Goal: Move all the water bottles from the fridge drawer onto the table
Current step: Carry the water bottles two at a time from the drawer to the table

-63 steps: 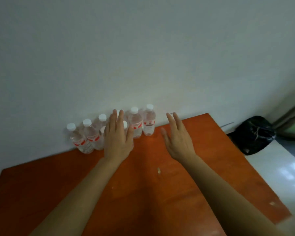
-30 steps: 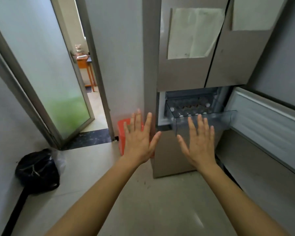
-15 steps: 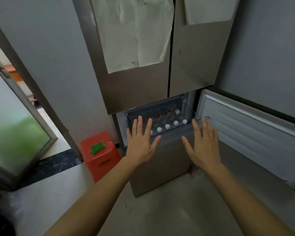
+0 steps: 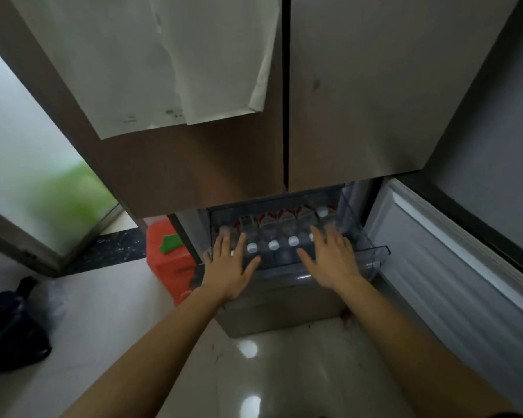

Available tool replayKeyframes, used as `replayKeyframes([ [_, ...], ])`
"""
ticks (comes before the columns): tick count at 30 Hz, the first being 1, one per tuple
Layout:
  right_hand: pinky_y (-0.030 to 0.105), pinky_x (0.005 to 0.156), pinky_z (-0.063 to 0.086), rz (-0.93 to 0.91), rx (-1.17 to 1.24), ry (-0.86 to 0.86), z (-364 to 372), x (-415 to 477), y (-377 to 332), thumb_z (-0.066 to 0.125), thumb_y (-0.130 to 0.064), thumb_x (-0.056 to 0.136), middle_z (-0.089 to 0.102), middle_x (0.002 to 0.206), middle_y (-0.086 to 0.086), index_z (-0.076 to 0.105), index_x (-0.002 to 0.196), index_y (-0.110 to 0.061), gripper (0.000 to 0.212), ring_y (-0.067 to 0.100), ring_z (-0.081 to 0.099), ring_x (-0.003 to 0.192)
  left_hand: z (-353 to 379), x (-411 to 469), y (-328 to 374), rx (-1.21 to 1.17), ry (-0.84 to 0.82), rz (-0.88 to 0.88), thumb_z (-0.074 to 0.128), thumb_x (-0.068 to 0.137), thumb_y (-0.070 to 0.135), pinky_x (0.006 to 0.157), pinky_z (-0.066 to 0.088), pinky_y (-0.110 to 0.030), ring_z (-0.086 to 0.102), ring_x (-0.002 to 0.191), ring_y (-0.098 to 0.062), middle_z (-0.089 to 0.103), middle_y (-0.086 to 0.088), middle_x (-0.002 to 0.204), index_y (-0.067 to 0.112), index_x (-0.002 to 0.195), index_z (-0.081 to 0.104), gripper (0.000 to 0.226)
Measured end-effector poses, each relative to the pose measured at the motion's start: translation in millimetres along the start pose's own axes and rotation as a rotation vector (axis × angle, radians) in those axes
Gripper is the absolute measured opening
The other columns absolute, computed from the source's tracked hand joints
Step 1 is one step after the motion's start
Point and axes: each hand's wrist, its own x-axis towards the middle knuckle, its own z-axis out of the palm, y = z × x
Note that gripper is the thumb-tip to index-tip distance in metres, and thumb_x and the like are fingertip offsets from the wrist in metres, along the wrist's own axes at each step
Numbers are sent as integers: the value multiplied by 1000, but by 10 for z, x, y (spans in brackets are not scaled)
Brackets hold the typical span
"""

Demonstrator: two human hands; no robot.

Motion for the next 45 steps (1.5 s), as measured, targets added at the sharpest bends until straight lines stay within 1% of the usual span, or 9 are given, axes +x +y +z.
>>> replayKeyframes([
  [8, 45, 103, 45, -29, 95, -251, 264, 650, 127, 49, -55, 97, 44, 148, 16, 33, 153, -21, 67, 35, 45, 133, 281, 598, 158, -19, -124, 53, 28, 100, 59, 116, 26, -54, 20, 147, -35, 18, -16, 162, 25, 157, 15, 68],
  [13, 46, 105, 45, 18, 199, -459, 451, 1008, 125, 56, -49, 95, 42, 150, 14, 36, 152, -28, 64, 37, 48, 131, 425, 936, 77, -181, -489, 73, 38, 97, 61, 120, 18, -46, 14, 151, -31, 10, -8, 166, 33, 158, 14, 71],
  [19, 33, 87, 43, -35, 185, -559, 670, 1439, 7, 58, -33, 96, 50, 145, 11, 43, 147, -27, 54, 32, 54, 121, 531, 1196, 50, 150, -416, 45, 44, 98, 53, 116, 25, -54, 12, 147, -41, 7, -21, 160, 32, 156, 17, 68],
  [23, 41, 102, 46, -25, 154, -606, 855, 1571, -42, 60, -31, 96, 44, 150, 14, 35, 154, -24, 63, 34, 51, 128, 633, 1324, -42, 23, -516, -61, 45, 98, 54, 115, 29, -52, 15, 146, -43, 14, -22, 159, 35, 155, 18, 66],
  [27, 47, 110, 41, -6, 83, -690, 901, 1545, -12, 59, -32, 96, 28, 161, 13, 22, 158, -31, 72, 36, 39, 139, 676, 1401, -57, -254, -518, -99, 52, 96, 45, 113, 38, -43, 38, 139, -36, 33, -16, 156, 32, 153, 29, 63],
  [31, 45, 101, 49, -17, 43, -760, 874, 1401, -45, 58, -20, 94, 51, 141, 13, 40, 147, -25, 57, 31, 55, 119, 609, 1362, -92, -178, -549, -37, 50, 99, 33, 112, 38, -38, 37, 141, -32, 35, -12, 158, 30, 155, 28, 61],
  [34, 41, 107, 43, 3, 67, -831, 781, 1264, -12, 60, -20, 94, 49, 143, 11, 44, 146, -21, 54, 30, 52, 124, 527, 1281, -112, -80, -565, 34, 44, 102, 32, 111, 38, -38, 39, 140, -31, 39, -8, 156, 30, 152, 36, 51],
  [39, 31, 96, 49, 67, 68, -675, 571, 1106, 6, 57, -35, 96, 63, 129, 8, 65, 126, -19, 35, 26, 61, 108, 327, 1024, -42, -125, -387, 12, 50, 97, 30, 99, 44, -33, 52, 125, -32, 54, -11, 142, 27, 137, 54, 40],
  [45, 31, 77, 47, -22, 163, -343, 325, 884, -110, 62, -37, 89, 64, 118, 5, 62, 109, -36, 20, 30, 59, 106, 101, 634, 191, -261, 52, -78, 66, 87, 28, 82, 52, -44, 55, 106, -38, 59, -18, 114, 18, 117, 54, 34],
])
